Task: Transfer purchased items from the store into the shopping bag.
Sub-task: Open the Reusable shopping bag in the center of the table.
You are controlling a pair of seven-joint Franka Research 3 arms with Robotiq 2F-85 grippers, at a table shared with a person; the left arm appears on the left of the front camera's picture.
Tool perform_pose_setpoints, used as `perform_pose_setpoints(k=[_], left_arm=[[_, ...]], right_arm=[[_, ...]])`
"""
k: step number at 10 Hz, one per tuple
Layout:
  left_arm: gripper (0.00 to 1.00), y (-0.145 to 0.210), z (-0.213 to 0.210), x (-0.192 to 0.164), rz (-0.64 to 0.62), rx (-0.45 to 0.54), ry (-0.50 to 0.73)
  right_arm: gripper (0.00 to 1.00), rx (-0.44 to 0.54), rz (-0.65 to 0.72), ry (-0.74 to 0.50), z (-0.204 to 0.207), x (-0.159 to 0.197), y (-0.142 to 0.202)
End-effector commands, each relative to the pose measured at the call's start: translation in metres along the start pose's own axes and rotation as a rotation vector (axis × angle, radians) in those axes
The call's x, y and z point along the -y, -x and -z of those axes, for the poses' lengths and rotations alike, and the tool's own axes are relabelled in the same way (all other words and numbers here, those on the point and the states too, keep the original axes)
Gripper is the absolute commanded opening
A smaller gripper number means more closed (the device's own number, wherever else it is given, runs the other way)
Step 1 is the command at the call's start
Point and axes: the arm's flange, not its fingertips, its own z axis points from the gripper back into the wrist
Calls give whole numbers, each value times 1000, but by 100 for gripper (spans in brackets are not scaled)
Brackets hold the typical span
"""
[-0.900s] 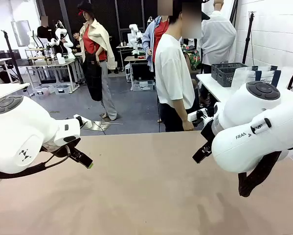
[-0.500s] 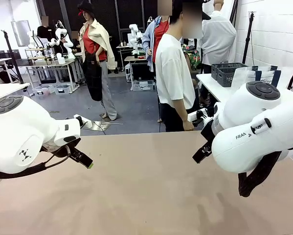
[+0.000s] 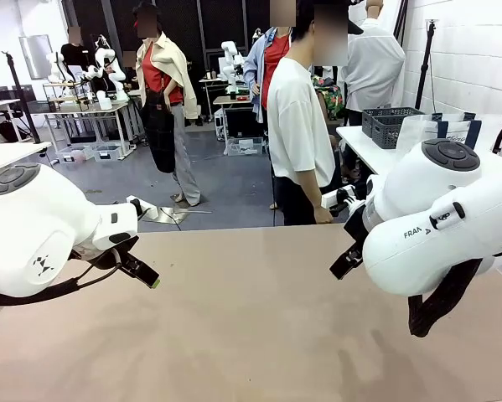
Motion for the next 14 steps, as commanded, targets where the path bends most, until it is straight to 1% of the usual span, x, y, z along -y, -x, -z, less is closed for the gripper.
perform_pose_setpoints(k=[1,3,4,5,6,7,8,9,11,12,13,14], left_arm=[[100,0,0,-1,-2,0,0],[100,0,0,-1,-2,0,0],[100,0,0,0,0,0,0],[100,1,-40,-16,-25,115,-105],[100,8,-77,-40,-95,198,-197],[100,21,-110,-72,-172,261,-232],[100,32,-128,-105,-295,299,-250],[100,53,-140,-136,-424,314,-257],[100,103,-149,-186,-609,347,-241],[100,132,-145,-204,-672,345,-228],[100,157,-140,-215,-779,348,-205],[100,182,-134,-222,-858,353,-204]], right_arm=[[100,0,0,0,0,0,0],[100,0,0,0,0,0,0],[100,86,35,58,-27,5,-8],[100,199,88,125,-61,19,-11],[100,287,169,199,-93,40,-8],[100,346,262,259,-118,67,1],[100,378,375,286,-132,97,13],[100,387,506,307,-139,128,32],[100,417,751,316,-145,187,86],[100,426,877,304,-142,211,121],[100,420,988,302,-137,226,151],[100,414,1089,300,-128,235,179]])
